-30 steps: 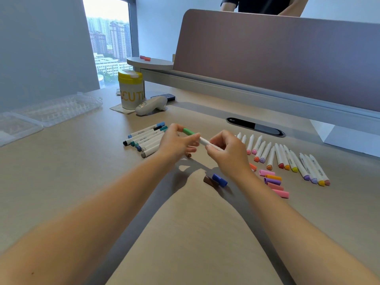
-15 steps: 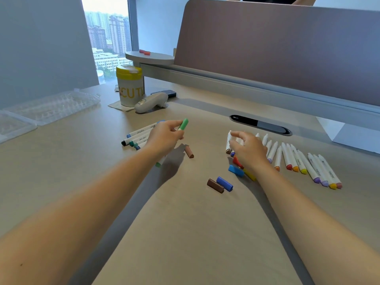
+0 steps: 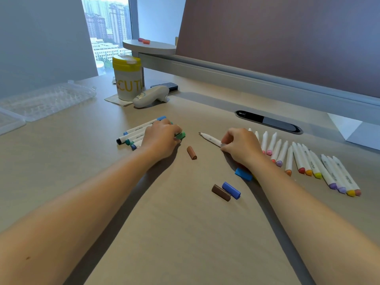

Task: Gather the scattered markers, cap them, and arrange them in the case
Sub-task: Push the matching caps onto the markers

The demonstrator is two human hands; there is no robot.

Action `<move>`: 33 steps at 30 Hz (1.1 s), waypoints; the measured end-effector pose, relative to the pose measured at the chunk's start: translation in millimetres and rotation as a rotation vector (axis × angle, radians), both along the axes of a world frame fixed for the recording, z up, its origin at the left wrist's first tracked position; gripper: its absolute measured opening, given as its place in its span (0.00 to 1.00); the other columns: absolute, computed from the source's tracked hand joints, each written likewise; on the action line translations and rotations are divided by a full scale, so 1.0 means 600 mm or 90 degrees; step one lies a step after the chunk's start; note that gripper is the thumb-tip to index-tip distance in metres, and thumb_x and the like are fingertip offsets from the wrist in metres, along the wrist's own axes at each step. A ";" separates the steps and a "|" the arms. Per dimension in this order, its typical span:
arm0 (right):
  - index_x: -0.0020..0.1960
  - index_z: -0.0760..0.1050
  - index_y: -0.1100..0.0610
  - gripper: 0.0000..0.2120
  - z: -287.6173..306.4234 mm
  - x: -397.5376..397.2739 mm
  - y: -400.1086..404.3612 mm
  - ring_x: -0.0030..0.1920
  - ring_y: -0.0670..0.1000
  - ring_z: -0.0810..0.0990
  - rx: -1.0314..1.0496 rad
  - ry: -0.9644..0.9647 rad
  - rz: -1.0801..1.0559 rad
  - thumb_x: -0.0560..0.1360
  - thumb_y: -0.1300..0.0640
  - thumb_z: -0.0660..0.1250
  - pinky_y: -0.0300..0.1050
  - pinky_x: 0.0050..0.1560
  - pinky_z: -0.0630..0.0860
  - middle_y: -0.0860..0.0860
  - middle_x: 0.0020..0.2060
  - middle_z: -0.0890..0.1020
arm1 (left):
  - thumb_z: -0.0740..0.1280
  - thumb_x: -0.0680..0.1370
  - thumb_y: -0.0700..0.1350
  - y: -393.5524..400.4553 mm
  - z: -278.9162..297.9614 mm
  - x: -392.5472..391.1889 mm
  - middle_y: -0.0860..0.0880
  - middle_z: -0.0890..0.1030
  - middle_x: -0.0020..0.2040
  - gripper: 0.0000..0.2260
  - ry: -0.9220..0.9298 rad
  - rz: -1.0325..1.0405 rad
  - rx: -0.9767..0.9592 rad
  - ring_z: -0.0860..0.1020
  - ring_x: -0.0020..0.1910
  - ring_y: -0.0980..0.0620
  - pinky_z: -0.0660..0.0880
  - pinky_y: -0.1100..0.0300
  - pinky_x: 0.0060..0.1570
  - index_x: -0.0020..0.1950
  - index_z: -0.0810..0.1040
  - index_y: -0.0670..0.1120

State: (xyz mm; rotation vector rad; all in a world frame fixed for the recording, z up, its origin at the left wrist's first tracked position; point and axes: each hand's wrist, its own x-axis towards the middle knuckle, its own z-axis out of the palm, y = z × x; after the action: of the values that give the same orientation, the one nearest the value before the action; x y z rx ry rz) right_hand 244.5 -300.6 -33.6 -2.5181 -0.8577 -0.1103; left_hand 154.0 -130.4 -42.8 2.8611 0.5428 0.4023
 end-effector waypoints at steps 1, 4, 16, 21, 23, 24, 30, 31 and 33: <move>0.51 0.76 0.59 0.06 0.001 -0.002 0.000 0.48 0.51 0.76 0.022 0.007 0.012 0.75 0.59 0.65 0.45 0.50 0.72 0.56 0.50 0.81 | 0.62 0.78 0.46 -0.001 0.002 0.000 0.45 0.72 0.62 0.16 -0.006 0.003 0.000 0.69 0.61 0.45 0.68 0.52 0.56 0.66 0.72 0.48; 0.55 0.74 0.60 0.10 0.011 -0.007 -0.004 0.48 0.50 0.76 0.148 0.103 0.018 0.74 0.62 0.66 0.41 0.44 0.76 0.57 0.51 0.80 | 0.63 0.78 0.47 -0.009 0.008 -0.007 0.45 0.73 0.62 0.16 -0.039 -0.027 -0.012 0.70 0.61 0.46 0.68 0.53 0.57 0.65 0.73 0.48; 0.64 0.69 0.63 0.17 0.039 -0.050 -0.048 0.49 0.51 0.76 0.335 0.275 0.015 0.75 0.65 0.62 0.41 0.49 0.75 0.56 0.49 0.75 | 0.64 0.75 0.55 -0.077 0.007 -0.036 0.48 0.71 0.65 0.22 0.030 -0.137 0.022 0.66 0.65 0.49 0.65 0.55 0.62 0.68 0.69 0.50; 0.64 0.69 0.61 0.16 0.035 -0.069 -0.069 0.46 0.49 0.74 0.301 0.275 0.021 0.76 0.65 0.61 0.44 0.45 0.77 0.48 0.41 0.74 | 0.61 0.77 0.55 -0.082 0.002 -0.038 0.48 0.74 0.61 0.17 0.046 -0.091 0.074 0.69 0.62 0.48 0.69 0.53 0.60 0.63 0.74 0.49; 0.63 0.69 0.61 0.16 0.034 -0.074 -0.075 0.43 0.47 0.73 0.286 0.258 0.022 0.76 0.65 0.61 0.46 0.49 0.76 0.45 0.39 0.72 | 0.62 0.77 0.52 -0.085 0.000 -0.038 0.48 0.76 0.60 0.14 0.031 -0.088 0.058 0.71 0.60 0.49 0.70 0.54 0.59 0.60 0.76 0.48; 0.63 0.69 0.61 0.16 0.033 -0.076 -0.078 0.43 0.47 0.73 0.282 0.250 0.024 0.76 0.65 0.61 0.45 0.49 0.76 0.45 0.38 0.71 | 0.62 0.77 0.51 -0.087 0.000 -0.039 0.48 0.76 0.59 0.13 0.023 -0.092 0.046 0.72 0.59 0.49 0.70 0.55 0.59 0.58 0.77 0.47; 0.63 0.69 0.62 0.16 0.032 -0.083 -0.083 0.50 0.50 0.73 0.272 0.225 0.034 0.76 0.65 0.61 0.44 0.50 0.75 0.52 0.46 0.73 | 0.65 0.76 0.46 -0.094 -0.003 -0.052 0.49 0.76 0.58 0.08 -0.018 -0.126 -0.020 0.74 0.56 0.51 0.69 0.61 0.56 0.51 0.78 0.43; 0.63 0.69 0.62 0.16 0.032 -0.084 -0.083 0.49 0.50 0.73 0.270 0.223 0.036 0.76 0.65 0.61 0.43 0.49 0.76 0.52 0.47 0.73 | 0.65 0.76 0.45 -0.093 -0.003 -0.054 0.48 0.76 0.58 0.08 -0.024 -0.123 -0.032 0.74 0.56 0.51 0.68 0.62 0.55 0.51 0.78 0.43; 0.62 0.70 0.62 0.15 0.031 -0.084 -0.081 0.49 0.50 0.73 0.263 0.215 0.042 0.76 0.65 0.62 0.40 0.45 0.76 0.53 0.47 0.73 | 0.66 0.76 0.45 -0.095 -0.001 -0.057 0.47 0.76 0.59 0.10 -0.039 -0.098 -0.059 0.74 0.55 0.50 0.68 0.63 0.52 0.56 0.75 0.44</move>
State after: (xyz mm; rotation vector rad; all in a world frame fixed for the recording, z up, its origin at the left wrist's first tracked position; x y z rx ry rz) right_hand 194.0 -349.4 -15.3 -2.0436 -0.6960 0.1428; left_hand 119.9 -187.2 -43.1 2.7678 0.3187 0.4264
